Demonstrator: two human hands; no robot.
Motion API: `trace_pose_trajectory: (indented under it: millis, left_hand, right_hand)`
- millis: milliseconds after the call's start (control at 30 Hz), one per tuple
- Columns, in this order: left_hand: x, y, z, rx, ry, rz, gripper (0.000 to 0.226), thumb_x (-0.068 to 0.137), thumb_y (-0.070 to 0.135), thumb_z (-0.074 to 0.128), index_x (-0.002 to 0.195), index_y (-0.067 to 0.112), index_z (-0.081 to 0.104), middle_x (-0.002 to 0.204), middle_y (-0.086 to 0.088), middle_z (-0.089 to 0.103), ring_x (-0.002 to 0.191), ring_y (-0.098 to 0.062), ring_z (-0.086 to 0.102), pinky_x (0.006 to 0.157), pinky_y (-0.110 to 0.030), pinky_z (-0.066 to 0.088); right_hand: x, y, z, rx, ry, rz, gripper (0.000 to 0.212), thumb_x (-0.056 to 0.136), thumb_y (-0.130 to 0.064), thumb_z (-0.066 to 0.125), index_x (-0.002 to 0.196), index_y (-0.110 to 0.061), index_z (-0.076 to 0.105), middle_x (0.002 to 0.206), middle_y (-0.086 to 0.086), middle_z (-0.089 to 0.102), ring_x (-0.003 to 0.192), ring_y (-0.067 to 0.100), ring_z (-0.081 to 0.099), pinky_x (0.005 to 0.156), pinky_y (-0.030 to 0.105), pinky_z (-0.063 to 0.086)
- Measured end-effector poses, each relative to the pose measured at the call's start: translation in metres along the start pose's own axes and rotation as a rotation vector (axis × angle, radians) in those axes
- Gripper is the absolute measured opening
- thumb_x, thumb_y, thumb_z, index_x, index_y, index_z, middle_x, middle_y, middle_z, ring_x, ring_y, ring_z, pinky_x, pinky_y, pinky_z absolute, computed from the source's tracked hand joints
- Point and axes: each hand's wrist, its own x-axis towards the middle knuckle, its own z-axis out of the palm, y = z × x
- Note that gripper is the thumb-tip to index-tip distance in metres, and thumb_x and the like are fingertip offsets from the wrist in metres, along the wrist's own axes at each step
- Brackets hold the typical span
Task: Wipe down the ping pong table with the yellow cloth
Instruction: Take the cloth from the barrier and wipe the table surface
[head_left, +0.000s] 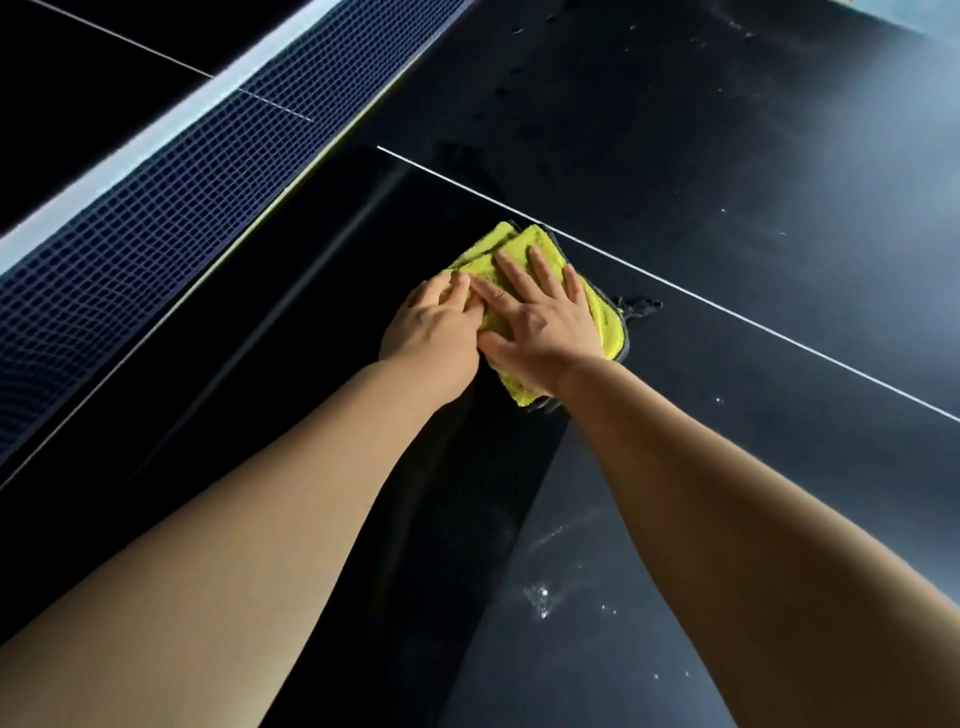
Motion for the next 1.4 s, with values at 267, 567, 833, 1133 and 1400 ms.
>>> trace_pose_trajectory:
  millis: [267, 567, 833, 1133, 1400]
  left_hand:
    - [0.056, 0.052, 0.008, 0.053, -0.036, 0.094, 0.062, 0.095, 0.008, 0.027, 0.150, 0.029, 0.011, 0.159, 0.002, -0.005, 0.145, -0.021, -0.005, 0.118, -0.036, 0.001]
    - [0.025, 0.073, 0.012, 0.219, -0.056, 0.198, 0.058, 0.096, 0.016, 0.029, 0.150, 0.026, 0.009, 0.159, 0.002, 0.004, 0.145, -0.022, 0.004, 0.117, -0.036, 0.007]
    - [-0.069, 0.054, 0.026, 0.290, -0.083, 0.312, 0.057, 0.096, 0.019, 0.031, 0.150, 0.024, 0.012, 0.158, 0.000, 0.008, 0.145, -0.021, 0.002, 0.118, -0.040, 0.002]
    - [-0.202, 0.011, 0.053, 0.281, -0.124, 0.356, 0.058, 0.097, 0.017, 0.028, 0.150, 0.011, 0.006, 0.158, -0.008, 0.005, 0.145, -0.019, -0.005, 0.118, -0.035, -0.004]
    - [-0.326, -0.035, 0.076, 0.252, -0.116, 0.326, 0.058, 0.097, 0.019, 0.030, 0.150, 0.010, 0.007, 0.158, -0.009, 0.007, 0.145, -0.019, -0.003, 0.118, -0.036, -0.003]
  right_hand:
    - [0.009, 0.075, -0.007, 0.004, -0.005, 0.116, 0.065, 0.087, -0.061, 0.029, 0.148, -0.056, 0.008, 0.163, -0.012, -0.006, 0.147, 0.030, -0.022, 0.113, 0.063, -0.013]
    - [-0.037, 0.086, -0.001, 0.037, 0.009, 0.116, 0.061, 0.092, -0.056, 0.031, 0.149, -0.056, 0.008, 0.163, -0.012, -0.005, 0.149, 0.028, -0.013, 0.118, 0.056, -0.007]
    - [-0.123, 0.033, 0.009, -0.034, -0.057, 0.097, 0.063, 0.094, -0.057, 0.027, 0.150, -0.053, 0.000, 0.163, -0.008, -0.010, 0.148, 0.031, -0.018, 0.117, 0.057, -0.010]
    - [-0.222, -0.069, 0.025, -0.063, -0.133, 0.055, 0.074, 0.076, -0.062, 0.001, 0.149, -0.052, -0.005, 0.163, -0.008, -0.012, 0.146, 0.032, -0.024, 0.116, 0.058, -0.015]
    - [-0.301, -0.162, 0.044, -0.098, -0.148, -0.015, 0.070, 0.080, -0.065, 0.000, 0.148, -0.052, -0.007, 0.163, -0.006, -0.011, 0.146, 0.034, -0.023, 0.115, 0.058, -0.016]
